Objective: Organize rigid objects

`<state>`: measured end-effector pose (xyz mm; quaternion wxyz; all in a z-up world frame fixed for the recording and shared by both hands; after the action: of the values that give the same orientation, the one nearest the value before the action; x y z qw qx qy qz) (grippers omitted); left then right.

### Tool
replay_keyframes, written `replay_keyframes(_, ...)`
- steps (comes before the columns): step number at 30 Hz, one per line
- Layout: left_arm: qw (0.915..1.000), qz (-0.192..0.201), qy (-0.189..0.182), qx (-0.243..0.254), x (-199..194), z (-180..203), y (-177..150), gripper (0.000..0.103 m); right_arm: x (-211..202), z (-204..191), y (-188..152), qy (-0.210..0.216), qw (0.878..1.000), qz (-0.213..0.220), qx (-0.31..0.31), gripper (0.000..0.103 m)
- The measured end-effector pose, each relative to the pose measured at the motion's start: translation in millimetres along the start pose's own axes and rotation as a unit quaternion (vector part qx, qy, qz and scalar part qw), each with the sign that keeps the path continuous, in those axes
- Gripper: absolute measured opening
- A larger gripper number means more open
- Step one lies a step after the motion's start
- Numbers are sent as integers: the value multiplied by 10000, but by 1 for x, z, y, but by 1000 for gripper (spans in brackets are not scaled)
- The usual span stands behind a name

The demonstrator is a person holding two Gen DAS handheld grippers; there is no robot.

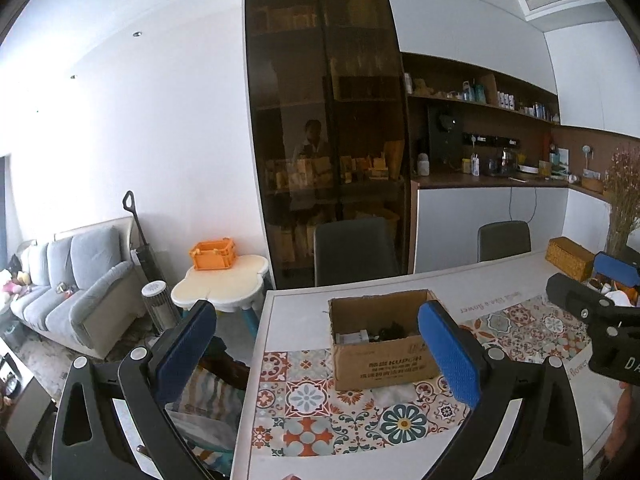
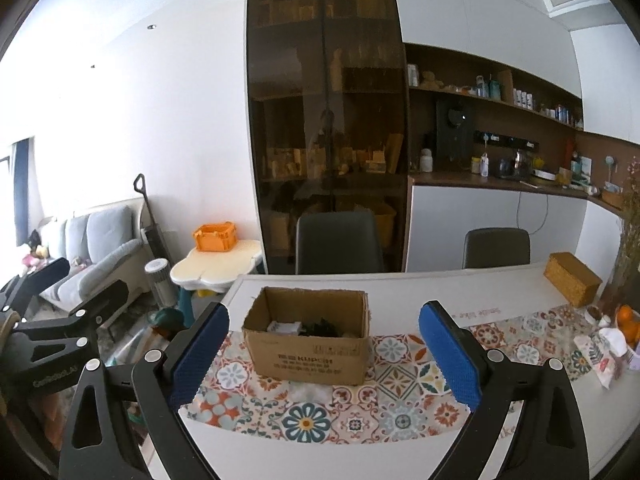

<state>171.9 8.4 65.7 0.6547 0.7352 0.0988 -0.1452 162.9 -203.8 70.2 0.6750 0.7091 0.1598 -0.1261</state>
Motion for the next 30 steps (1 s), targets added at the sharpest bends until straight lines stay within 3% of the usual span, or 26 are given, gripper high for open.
replay_keyframes(7,10000,92,32,11,-6,-2,3,103,-11,-1,4,-36,9998,197,6,97)
replay_keyframes(30,9999,119,71,29,-5,-3,3,103,-11,-1,4,-37,9998,180,4,97)
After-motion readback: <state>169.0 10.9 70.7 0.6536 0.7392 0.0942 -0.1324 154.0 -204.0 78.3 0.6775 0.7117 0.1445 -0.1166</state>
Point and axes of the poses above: each gripper's, at about its wrist camera, not at the fingertips, and x roughly the way its jaws point, z to its right, y to its top, the point moved 8 cm from there along x, roughly the way its jaws point, and after that the axes turned 1 degree about x, right-handed, at the moved point
